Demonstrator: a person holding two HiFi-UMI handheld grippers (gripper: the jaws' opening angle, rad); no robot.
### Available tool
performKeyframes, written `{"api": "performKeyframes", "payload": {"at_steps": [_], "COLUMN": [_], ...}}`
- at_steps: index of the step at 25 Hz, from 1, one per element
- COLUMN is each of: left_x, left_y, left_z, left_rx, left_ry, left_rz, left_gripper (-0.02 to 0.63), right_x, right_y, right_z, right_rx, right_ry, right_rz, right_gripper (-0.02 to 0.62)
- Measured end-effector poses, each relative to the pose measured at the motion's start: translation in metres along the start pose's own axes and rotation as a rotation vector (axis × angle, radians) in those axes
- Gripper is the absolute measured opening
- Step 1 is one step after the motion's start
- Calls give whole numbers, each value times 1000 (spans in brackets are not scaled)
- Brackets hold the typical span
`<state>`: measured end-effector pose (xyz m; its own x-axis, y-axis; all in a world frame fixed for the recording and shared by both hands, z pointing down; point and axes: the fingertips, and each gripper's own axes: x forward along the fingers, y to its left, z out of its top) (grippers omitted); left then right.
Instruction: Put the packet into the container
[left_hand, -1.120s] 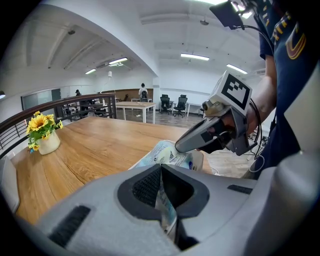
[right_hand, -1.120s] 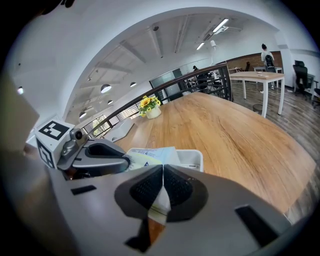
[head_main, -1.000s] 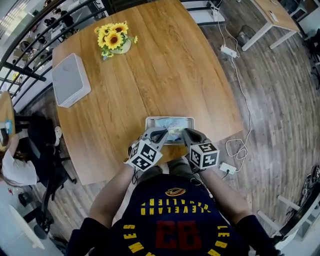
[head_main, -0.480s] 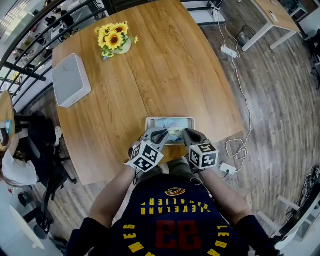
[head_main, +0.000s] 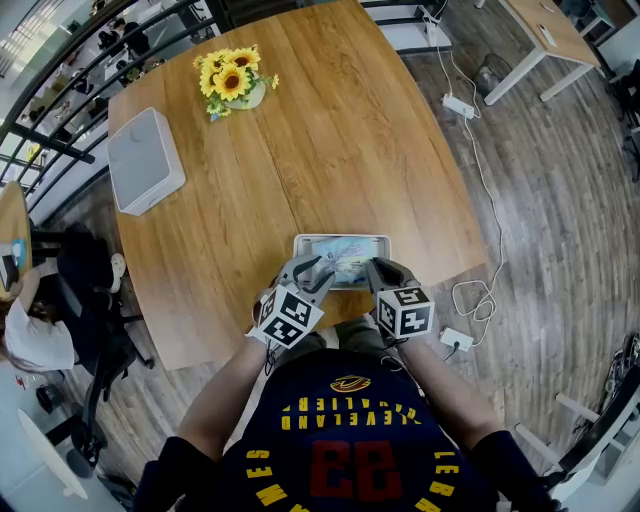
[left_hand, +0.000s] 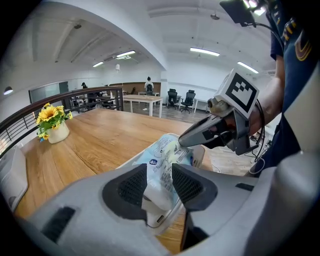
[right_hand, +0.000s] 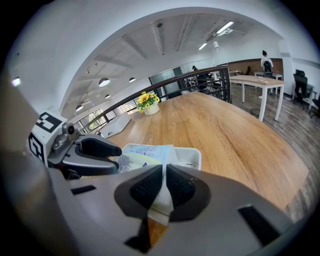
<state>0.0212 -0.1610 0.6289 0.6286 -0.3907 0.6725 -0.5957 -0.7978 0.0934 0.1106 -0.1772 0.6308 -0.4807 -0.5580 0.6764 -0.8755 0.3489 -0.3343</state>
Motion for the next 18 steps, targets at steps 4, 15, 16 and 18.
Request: {"api": "performKeyframes", "payload": {"at_steps": [4, 15, 16, 18], "left_x": [-17, -60, -62, -66], "left_y": [6, 1, 0, -2], "left_z": [1, 39, 42, 44], "left_rx": [-93, -103, -97, -89], "left_ry": [-42, -184, -198, -218], "left_rz": [32, 52, 58, 62], "left_gripper": [147, 147, 146, 138], "right_x": [-5, -32, -35, -40], "right_y": [3, 10, 12, 18], "right_z": [5, 36, 38, 42], "right_rx": [-27, 20, 21, 19], "right_ry": [-22, -152, -157, -168], "right_rz": [-9, 4, 11, 30], "right_gripper": [94, 104, 103, 103]}}
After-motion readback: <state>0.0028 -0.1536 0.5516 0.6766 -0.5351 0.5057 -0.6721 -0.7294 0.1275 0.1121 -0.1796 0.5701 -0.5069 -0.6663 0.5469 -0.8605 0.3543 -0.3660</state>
